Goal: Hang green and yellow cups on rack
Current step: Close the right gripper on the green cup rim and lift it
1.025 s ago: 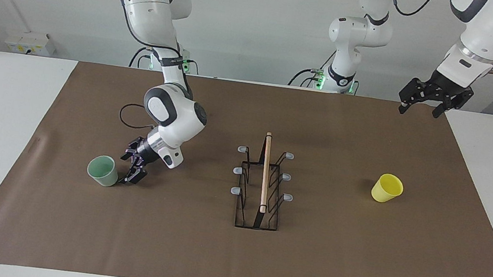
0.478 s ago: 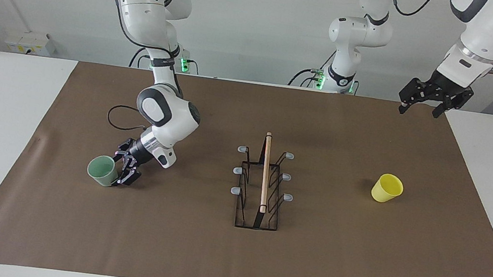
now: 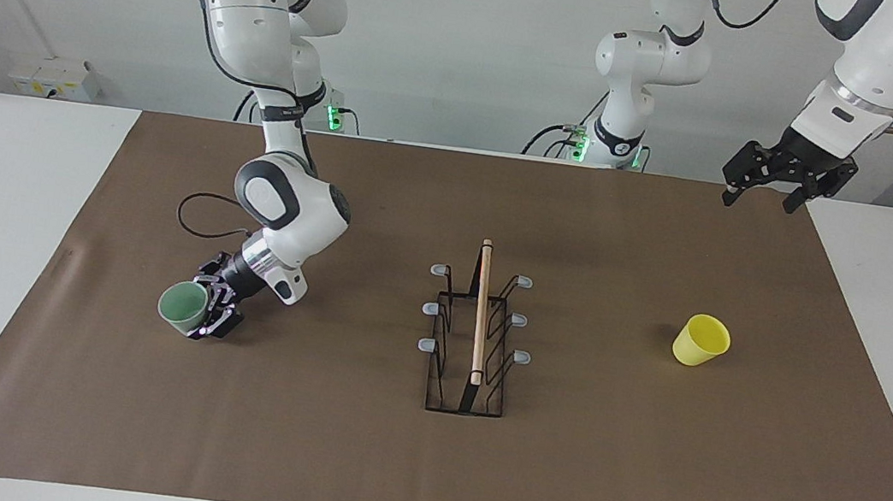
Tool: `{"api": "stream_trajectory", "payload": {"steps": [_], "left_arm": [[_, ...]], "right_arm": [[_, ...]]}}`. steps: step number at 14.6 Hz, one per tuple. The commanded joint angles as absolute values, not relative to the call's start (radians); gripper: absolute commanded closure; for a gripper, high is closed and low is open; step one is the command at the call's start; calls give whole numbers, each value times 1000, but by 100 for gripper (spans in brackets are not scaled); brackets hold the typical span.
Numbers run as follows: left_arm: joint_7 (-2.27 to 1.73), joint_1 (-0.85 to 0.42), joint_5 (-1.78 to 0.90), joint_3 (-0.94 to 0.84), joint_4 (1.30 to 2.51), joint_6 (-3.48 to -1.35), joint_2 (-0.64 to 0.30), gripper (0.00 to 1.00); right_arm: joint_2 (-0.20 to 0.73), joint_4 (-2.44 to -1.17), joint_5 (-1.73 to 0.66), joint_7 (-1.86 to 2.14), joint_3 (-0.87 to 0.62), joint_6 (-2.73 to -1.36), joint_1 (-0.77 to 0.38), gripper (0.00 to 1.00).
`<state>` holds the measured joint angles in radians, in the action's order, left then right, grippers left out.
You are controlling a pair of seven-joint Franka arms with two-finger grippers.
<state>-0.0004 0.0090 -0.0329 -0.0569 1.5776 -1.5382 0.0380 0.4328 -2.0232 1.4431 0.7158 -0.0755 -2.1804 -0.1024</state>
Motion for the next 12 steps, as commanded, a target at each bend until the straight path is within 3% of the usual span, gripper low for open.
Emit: {"api": "stream_trajectory", "payload": {"steps": [1,8,12], "left_arm": [[5,12,-35,-57,1603,-1536,60,0],[5,14,-35,-57,1603,-1536,60,0],[5,12,-35,-57,1603,-1536,60,0]], "right_arm": [[411,-2059,1500,692,-83,-2209,-80,100],[384,-2052,1488,721,-86,-2184,-91,100],[324,-2043,1251,765,-95,-2190,-98,100]]}}
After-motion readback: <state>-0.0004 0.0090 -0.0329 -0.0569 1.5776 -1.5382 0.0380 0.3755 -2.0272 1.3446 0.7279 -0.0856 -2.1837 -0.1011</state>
